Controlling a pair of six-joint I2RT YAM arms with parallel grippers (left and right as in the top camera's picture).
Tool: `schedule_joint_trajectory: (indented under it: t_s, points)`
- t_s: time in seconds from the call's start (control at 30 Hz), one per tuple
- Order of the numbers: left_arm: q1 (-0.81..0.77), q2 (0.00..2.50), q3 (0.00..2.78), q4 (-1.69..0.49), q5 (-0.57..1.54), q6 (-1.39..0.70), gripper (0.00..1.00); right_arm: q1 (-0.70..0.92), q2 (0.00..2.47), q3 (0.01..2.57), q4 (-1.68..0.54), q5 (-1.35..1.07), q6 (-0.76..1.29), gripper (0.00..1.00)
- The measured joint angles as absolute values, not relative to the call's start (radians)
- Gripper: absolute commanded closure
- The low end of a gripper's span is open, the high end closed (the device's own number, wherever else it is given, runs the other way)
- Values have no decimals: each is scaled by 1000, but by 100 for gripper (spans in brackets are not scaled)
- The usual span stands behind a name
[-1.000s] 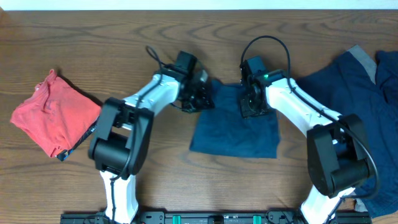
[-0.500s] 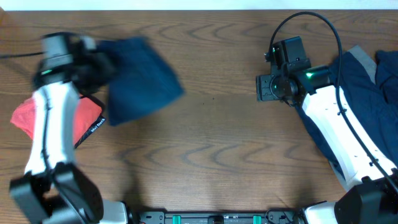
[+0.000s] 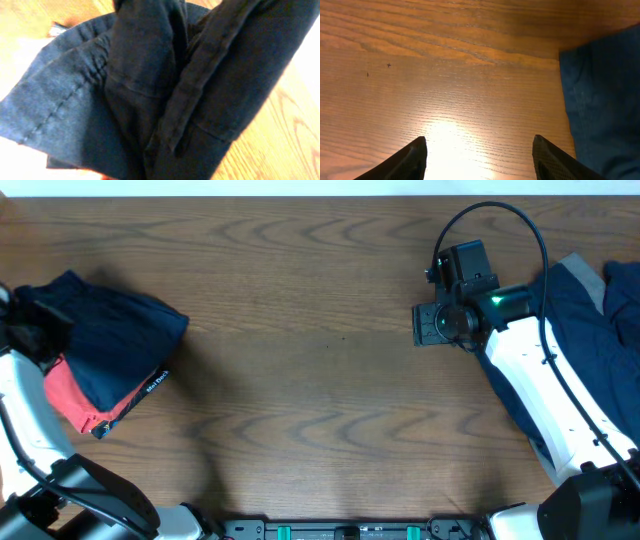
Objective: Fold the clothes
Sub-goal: 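Lift the folded navy garment with the left gripper onto the red shirt, then release the garment and pull both grippers back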
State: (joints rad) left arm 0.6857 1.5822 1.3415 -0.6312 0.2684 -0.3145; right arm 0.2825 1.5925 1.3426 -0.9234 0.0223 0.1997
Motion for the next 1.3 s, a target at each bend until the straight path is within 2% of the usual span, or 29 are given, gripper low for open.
schedule_joint_trajectory:
  t_s: [0.03,0.07,0.53,0.67,0.73,0.83,0.93,1.1,1.3]
  points:
    - [693,1582,1341,-632,266,-314,14,282,1592,1343,-923,22,200,33]
    - [701,1582,1341,-632,263,-318,2,282,1592,1343,-923,22,200,32]
    - [716,1582,1341,-693,270,-385,2,282,1592,1343,-923,23,193,26]
    - [662,1582,1341,-699,292,-393,2,282,1594,1343,-908,22,192,25]
    - [603,1582,1341,-700,300,-390,2,282,1599,1343,-900,20,194,22]
    - [469,1582,1341,-701,310,-368,2,282,1608,1343,-890,13,225,9]
    - [314,1582,1341,-712,315,-338,2,271,1615,1341,-849,-25,278,3]
    - [38,1597,1341,-795,311,-293,2,203,1616,1341,-827,-101,337,1]
    - [-214,1650,1338,-997,244,-230,2,69,1616,1341,-982,-128,355,1]
